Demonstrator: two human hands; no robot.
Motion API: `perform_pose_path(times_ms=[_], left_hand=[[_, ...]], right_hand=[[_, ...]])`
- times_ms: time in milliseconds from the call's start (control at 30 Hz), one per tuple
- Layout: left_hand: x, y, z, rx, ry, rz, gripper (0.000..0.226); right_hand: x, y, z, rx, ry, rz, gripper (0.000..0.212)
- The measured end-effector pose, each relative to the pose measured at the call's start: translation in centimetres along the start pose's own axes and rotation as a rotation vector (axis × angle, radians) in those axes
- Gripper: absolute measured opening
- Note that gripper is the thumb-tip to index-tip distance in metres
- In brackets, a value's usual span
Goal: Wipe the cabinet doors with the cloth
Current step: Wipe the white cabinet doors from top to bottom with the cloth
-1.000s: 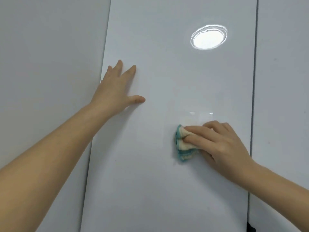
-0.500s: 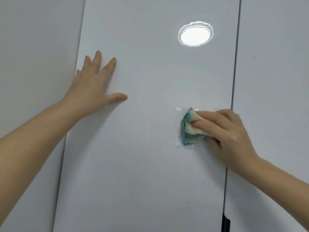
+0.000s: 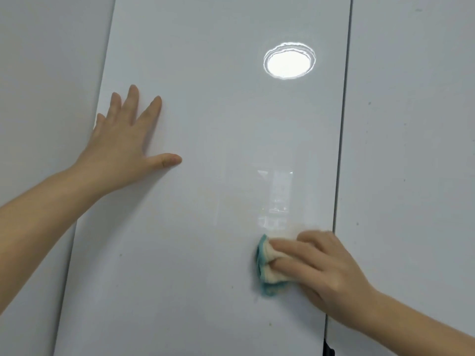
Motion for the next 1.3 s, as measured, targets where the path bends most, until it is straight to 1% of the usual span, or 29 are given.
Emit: perform_pose_path(times_ms=[67,100,200,267,300,367,433,467,533,600,667,733,800,833,900,967,1000,1100,1133,1200,1267,1300], left_hand=[[0.1,0.0,0.0,-0.005,0.001,0.006,0.111],[0.1,0.1,0.1,-0.006,0.001,0.006,0.111],[0.0,0.1,0.2,-0.008,0.007,0.015,0.110],[0.0,0.2,0.2,-0.008,0.012,0.021,0.109],[0.0,0.2,0.2,-0.010,0.013,0.022,0.109],[0.0,0.3,0.2,-0.018,0.006,0.020,0.110],[0.0,0.3,0.2,-0.023,0.000,0.016,0.110],[0.0,0.3,0.1,-0.023,-0.003,0.016,0.110],[0.1,0.2,0.1,-0.015,0.003,0.026,0.110],[0.3,0.0,0.0,-0.009,0.010,0.038,0.109],[0.3,0.0,0.0,-0.010,0.014,0.038,0.109],[0.3,0.0,0.0,-0.014,0.011,0.033,0.110],[0.2,0.0,0.1,-0.015,0.005,0.033,0.110],[0.1,0.1,0.1,-0.014,0.005,0.036,0.110],[0.0,0.3,0.2,-0.016,0.002,0.028,0.109],[0.0,0.3,0.2,-0.011,0.004,0.017,0.106],[0.0,0.3,0.2,-0.007,0.008,0.011,0.105],[-0.1,0.2,0.2,-0.005,0.014,-0.008,0.104],[-0.1,0.2,0.2,-0.003,0.013,-0.006,0.103],[-0.1,0.2,0.2,-0.001,0.015,-0.002,0.104],[-0.2,0.2,0.3,0.003,0.010,-0.010,0.104],[-0.2,0.3,0.3,0.005,0.008,-0.014,0.103]], right_hand=[[-0.5,0.5,-0.7,-0.037,-0.035,0.020,0.027],[-0.8,1.4,-1.6,-0.014,-0.014,0.037,0.026],[-1.1,3.8,-3.5,0.164,0.131,0.040,0.031],[-0.3,2.6,-2.8,0.205,0.159,0.026,0.031],[0.2,1.3,-1.9,0.176,0.133,0.021,0.029],[0.7,-1.0,-0.5,0.054,0.039,0.022,0.024],[0.2,-0.7,-0.9,0.001,-0.015,0.036,0.024],[-0.1,0.1,-1.7,0.032,-0.007,0.048,0.025],[-0.3,2.0,-3.2,0.159,0.077,0.042,0.029],[0.2,1.8,-3.5,0.245,0.137,0.011,0.030],[1.4,-1.1,-2.3,0.203,0.106,-0.014,0.024],[2.4,-4.5,-1.1,0.075,0.016,-0.029,0.019],[2.4,-4.7,-1.9,0.038,-0.042,-0.035,0.019],[2.2,-3.8,-3.1,0.075,-0.020,-0.033,0.020],[2.1,-1.7,-5.7,0.210,0.086,-0.036,0.026],[2.6,-1.7,-7.1,0.311,0.141,-0.052,0.027],[3.3,-2.9,-7.0,0.297,0.133,-0.056,0.026],[5.2,-7.3,-5.6,0.095,0.022,-0.057,0.029],[5.3,-7.3,-5.7,0.067,-0.009,-0.059,0.029],[4.9,-5.6,-7.6,0.127,0.023,-0.067,0.025],[4.5,-4.0,-9.8,0.268,0.130,-0.079,0.025],[4.7,-4.2,-10.2,0.311,0.152,-0.094,0.026]])
Point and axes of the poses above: each hand's wrist, its own z-axis away from the middle knuckle, its own x-axis out of the palm, y = z × x, the point moved 2 cm from there along -z, towards the middle knuckle
